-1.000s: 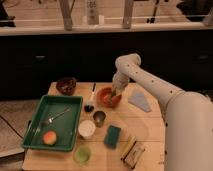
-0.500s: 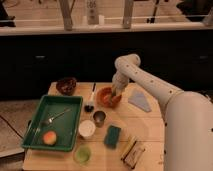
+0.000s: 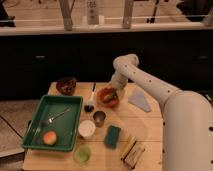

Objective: Place pepper in red bowl

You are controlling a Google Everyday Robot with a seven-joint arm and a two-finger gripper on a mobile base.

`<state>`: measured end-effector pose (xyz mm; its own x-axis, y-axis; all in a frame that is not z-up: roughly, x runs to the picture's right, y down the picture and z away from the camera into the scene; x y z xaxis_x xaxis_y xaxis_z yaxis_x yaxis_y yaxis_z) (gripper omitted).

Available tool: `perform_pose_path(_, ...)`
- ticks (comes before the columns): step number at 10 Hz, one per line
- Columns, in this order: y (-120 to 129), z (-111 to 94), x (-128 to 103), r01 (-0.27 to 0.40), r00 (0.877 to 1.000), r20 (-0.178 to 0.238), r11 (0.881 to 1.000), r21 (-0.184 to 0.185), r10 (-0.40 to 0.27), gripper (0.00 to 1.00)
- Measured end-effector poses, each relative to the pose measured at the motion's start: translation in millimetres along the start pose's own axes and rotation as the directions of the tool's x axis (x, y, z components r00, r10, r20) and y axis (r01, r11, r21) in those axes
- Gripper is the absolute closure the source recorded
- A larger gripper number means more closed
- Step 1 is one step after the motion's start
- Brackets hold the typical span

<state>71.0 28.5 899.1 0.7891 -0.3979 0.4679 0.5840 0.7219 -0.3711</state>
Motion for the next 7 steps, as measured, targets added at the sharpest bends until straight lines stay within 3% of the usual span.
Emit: perform_pose_path(7,0.4,-0.6,2.3,0.012,1.000,0.017,1.000,0.011,-0.013,0.20)
